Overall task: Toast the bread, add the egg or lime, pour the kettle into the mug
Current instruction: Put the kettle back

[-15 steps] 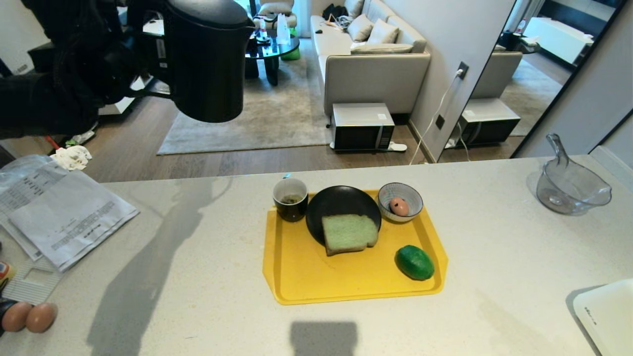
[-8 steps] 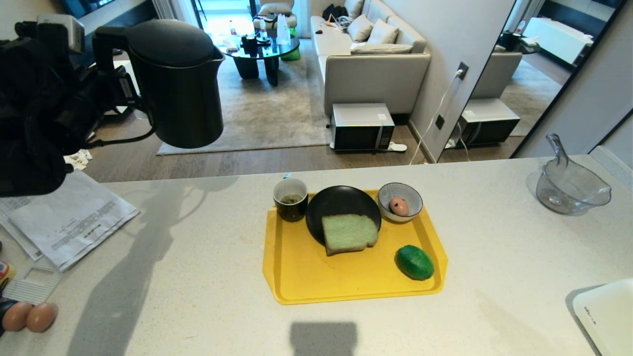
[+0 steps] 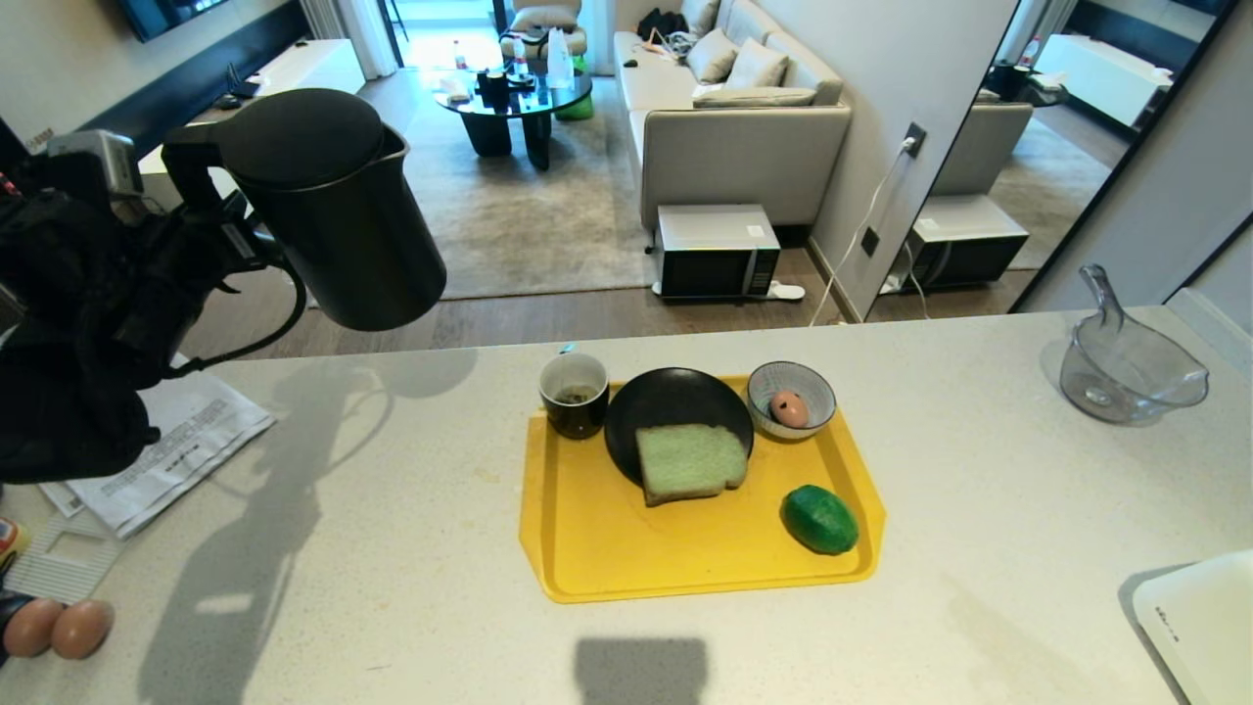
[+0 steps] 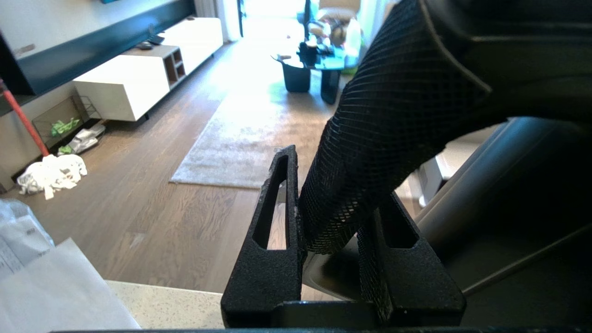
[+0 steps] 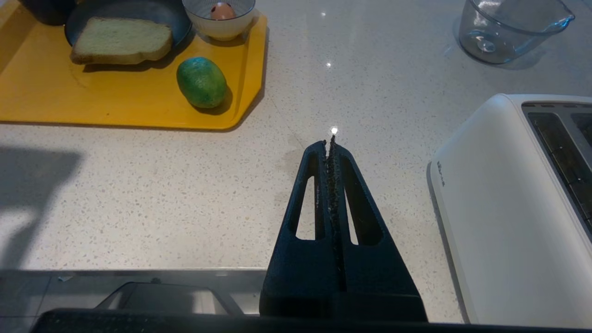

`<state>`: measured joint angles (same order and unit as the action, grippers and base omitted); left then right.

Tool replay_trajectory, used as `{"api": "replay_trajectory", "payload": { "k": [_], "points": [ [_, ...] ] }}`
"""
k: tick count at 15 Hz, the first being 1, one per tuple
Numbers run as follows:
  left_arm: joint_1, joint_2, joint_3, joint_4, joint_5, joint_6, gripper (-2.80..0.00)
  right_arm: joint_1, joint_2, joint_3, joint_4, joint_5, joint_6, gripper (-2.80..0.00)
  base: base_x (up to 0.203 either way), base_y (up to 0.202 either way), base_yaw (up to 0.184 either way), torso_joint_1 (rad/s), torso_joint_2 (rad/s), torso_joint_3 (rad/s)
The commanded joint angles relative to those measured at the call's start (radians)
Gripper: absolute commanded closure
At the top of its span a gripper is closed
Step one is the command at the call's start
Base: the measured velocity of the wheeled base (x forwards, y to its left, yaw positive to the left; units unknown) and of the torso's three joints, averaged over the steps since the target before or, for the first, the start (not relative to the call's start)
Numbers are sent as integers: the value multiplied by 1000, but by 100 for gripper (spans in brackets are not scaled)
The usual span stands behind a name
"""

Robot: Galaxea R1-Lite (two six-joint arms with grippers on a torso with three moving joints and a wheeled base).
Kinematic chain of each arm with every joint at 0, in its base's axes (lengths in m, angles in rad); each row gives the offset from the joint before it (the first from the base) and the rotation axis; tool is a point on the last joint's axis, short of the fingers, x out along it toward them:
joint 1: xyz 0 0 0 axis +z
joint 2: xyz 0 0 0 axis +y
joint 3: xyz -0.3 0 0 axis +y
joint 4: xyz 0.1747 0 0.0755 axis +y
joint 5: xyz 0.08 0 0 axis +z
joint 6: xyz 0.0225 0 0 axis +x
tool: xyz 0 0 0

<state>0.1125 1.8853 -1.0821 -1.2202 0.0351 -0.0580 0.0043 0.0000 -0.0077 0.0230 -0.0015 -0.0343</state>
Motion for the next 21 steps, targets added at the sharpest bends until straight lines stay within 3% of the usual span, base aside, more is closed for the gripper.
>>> {"api": "replay_trajectory", "payload": {
  "k": [1, 7, 13, 21],
  "points": [
    [14, 101, 35, -142, 2, -59, 0, 0, 0, 0, 0, 0, -1, 0, 0, 0, 0, 0, 0, 0],
    [16, 142, 109, -159, 8, -175, 0, 0, 0, 0, 0, 0, -1, 0, 0, 0, 0, 0, 0, 0],
    [12, 193, 112, -157, 8, -184, 0, 0, 6, 4, -15, -3, -1, 0, 0, 0, 0, 0, 0, 0],
    [-19, 232, 156, -167, 24, -258, 0, 0, 0, 8, -23, -5, 1, 0, 0, 0, 0, 0, 0, 0]
  ]
}}
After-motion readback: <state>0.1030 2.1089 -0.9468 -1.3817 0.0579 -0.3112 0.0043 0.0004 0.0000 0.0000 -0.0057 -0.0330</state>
